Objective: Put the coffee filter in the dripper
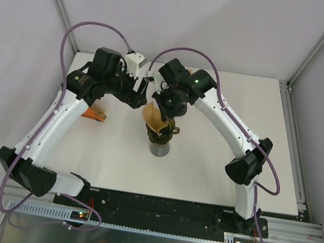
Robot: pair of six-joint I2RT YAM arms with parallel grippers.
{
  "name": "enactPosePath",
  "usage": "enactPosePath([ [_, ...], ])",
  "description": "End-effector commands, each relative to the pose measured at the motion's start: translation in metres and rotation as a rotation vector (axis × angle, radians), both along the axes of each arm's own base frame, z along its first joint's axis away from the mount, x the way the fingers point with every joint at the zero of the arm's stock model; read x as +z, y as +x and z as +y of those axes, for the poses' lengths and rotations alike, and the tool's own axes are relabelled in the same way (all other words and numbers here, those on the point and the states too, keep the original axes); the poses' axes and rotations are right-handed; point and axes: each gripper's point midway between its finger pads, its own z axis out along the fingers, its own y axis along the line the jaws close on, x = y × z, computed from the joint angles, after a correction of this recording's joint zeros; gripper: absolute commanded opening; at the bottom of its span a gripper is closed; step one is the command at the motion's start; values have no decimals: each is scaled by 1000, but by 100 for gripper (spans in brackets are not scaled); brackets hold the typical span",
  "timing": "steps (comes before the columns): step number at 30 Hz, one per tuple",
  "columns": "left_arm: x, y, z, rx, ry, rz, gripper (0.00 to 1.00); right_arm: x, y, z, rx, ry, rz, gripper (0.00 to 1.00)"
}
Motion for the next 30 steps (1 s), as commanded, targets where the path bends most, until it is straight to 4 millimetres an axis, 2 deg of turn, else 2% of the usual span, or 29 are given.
enactPosePath([
  [1, -7, -9, -25, -80, -97, 78, 85, 10, -4, -8, -8, -17, -9, 0],
  [4, -22, -14, -34, -115, -113, 140, 80, 10, -3, -9, -14, -16, -12, 0],
  [7, -34, -16, -37, -128, -106, 175, 70, 10, -3, -9, -17, -14, -13, 0],
  [12, -43, -19, -36, -136, -94, 190, 50, 11, 0, -11, -27, -9, -21, 0],
  [14, -45, -21, -38, -149, -100, 203, 46, 13, 0, -10, -28, -3, -24, 0],
  [28, -64, -27, -51, -189, -130, 297, 46, 14, 3, -7, -31, 54, -37, 0],
  [30, -66, -29, -51, -191, -131, 302, 45, 16, 5, -7, -43, 69, -43, 6],
])
